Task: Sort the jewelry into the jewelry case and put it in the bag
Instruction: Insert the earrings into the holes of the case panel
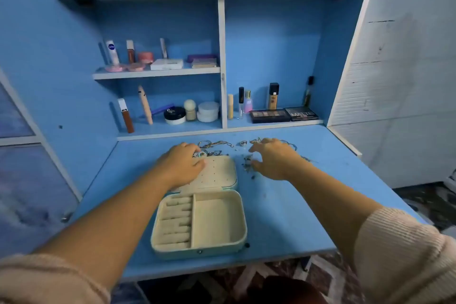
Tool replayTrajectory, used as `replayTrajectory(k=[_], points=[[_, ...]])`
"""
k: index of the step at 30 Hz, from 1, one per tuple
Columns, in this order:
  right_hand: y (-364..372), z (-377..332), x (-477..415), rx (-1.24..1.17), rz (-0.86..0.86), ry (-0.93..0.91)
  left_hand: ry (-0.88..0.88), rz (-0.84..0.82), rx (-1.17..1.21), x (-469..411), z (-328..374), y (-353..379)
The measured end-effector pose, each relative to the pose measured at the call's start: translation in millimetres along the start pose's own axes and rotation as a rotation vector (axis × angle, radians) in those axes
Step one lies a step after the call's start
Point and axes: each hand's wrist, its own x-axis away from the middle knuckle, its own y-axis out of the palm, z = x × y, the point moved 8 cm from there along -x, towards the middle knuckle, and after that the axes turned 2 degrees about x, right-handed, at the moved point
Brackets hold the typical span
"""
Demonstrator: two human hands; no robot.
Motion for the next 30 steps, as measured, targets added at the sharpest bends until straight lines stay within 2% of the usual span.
replayTrajectory(k=[7,12,24,30], points=[[30,16,3,-0.005,0.094,0.003,-0.033,0.086,0.13,0,-6,16],[38,26,8,-0.179,0.209,0.034,-0.059,0.167,0.211,2,-8,17],[37,30,7,-0.27,0.272,0.026,-0.107,0.154,0.199,-3,-7,17],[37,30,6,-0.27,0.306,0.023,-0.078,0.148,0.233,-11,-2,20]])
